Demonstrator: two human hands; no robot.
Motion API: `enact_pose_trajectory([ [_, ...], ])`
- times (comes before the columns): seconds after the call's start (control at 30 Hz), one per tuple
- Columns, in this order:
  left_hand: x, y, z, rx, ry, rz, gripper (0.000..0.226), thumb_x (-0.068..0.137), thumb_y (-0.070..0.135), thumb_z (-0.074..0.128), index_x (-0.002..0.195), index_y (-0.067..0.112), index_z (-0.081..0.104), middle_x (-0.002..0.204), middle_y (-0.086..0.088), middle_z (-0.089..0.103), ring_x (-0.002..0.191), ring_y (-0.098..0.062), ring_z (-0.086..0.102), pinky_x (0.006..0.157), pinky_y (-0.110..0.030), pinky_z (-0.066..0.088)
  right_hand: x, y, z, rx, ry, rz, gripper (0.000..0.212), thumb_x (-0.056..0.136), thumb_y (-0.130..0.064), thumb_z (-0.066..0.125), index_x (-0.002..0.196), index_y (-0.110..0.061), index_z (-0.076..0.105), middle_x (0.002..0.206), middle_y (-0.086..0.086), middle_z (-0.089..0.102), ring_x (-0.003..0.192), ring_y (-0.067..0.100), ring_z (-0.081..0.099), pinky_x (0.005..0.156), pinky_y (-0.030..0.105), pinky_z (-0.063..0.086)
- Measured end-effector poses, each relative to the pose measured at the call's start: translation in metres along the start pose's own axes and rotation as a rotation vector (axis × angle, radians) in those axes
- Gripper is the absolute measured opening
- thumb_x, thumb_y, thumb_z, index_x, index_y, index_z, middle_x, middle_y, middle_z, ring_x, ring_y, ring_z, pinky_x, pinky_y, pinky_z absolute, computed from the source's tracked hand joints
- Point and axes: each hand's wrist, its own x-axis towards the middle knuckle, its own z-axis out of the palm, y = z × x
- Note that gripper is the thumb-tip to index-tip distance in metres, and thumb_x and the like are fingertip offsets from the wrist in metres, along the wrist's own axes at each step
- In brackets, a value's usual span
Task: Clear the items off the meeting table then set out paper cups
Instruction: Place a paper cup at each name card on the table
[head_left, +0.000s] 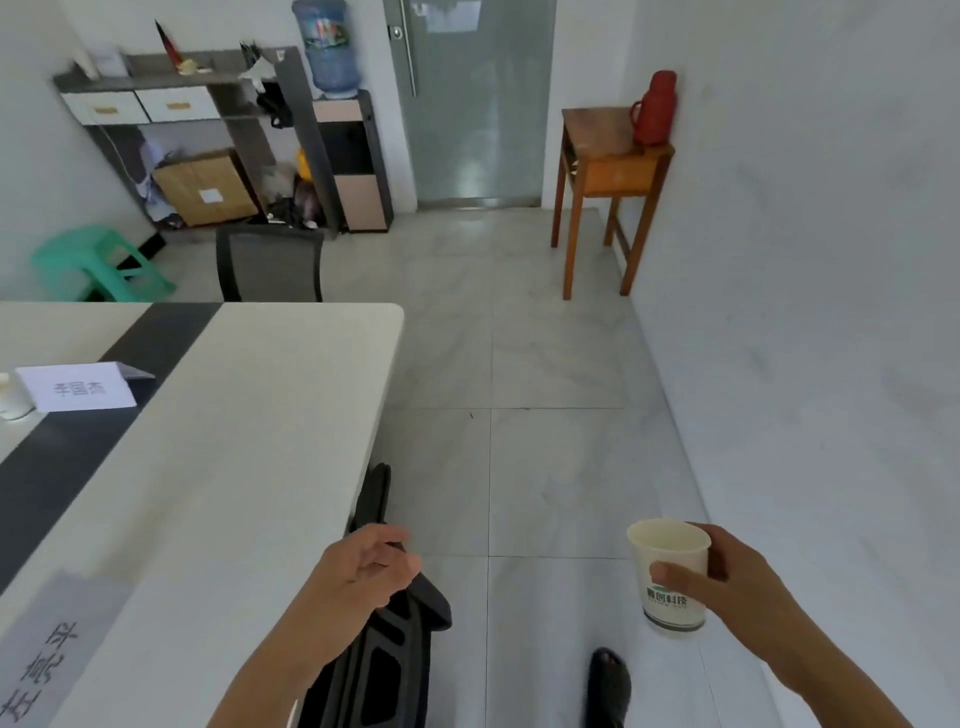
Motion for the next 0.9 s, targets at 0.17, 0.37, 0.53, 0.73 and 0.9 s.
enact_pose_trajectory([
  [0.17,0.084,0.033,0.012,-0.002,0.066,-0.047,0.023,0.086,0.027,0.068,0.109,0.028,0.064,0.097,-0.002,0.073,0.091,-0.015,0.07,0.083,-0.032,0.056,0.108,-0.034,-0.032,-0.044,-0.076,-0.009,0.047,0.072,-0.022,0.083,0.113,-0.022,0.06,0.104,-0.002,0.071,0.096,0.015,0.067,0.072,0.023,0.051],
  [0.37,0.165,0.096,0.008,-0.071,0.212,-0.038,0.029,0.08,0.036,0.074,0.108,0.03,0.066,0.097,-0.002,0.073,0.095,-0.014,0.069,0.088,-0.032,0.053,0.243,-0.113,-0.051,-0.135,-0.195,-0.085,0.047,0.071,-0.026,0.084,0.112,-0.025,0.06,0.104,-0.004,0.07,0.095,0.013,0.067,0.072,0.023,0.051],
  [0.53,0.186,0.093,-0.016,-0.19,0.356,-0.143,0.023,0.084,0.03,0.072,0.107,0.03,0.067,0.096,0.004,0.075,0.088,-0.011,0.071,0.082,-0.032,0.055,0.333,-0.177,-0.008,-0.219,-0.364,-0.162,0.045,0.071,-0.022,0.083,0.109,-0.025,0.06,0.103,-0.005,0.07,0.094,0.011,0.066,0.07,0.022,0.049],
  [0.73,0.214,0.062,-0.072,-0.349,0.564,-0.284,0.04,0.072,0.033,0.077,0.107,0.015,0.067,0.091,-0.016,0.073,0.079,-0.022,0.069,0.071,-0.033,0.051,0.405,-0.232,0.093,-0.311,-0.602,-0.187,0.044,0.07,-0.023,0.084,0.108,-0.028,0.061,0.102,-0.007,0.072,0.095,0.01,0.068,0.077,0.026,0.052],
  [0.9,0.248,0.066,-0.14,-0.414,0.708,-0.235,0.031,0.078,0.03,0.074,0.106,0.019,0.067,0.096,-0.016,0.073,0.093,-0.033,0.068,0.078,-0.037,0.052,0.438,-0.299,0.172,-0.375,-0.777,-0.248,0.045,0.069,-0.021,0.086,0.108,-0.026,0.063,0.097,-0.008,0.075,0.089,0.006,0.071,0.078,0.025,0.052],
])
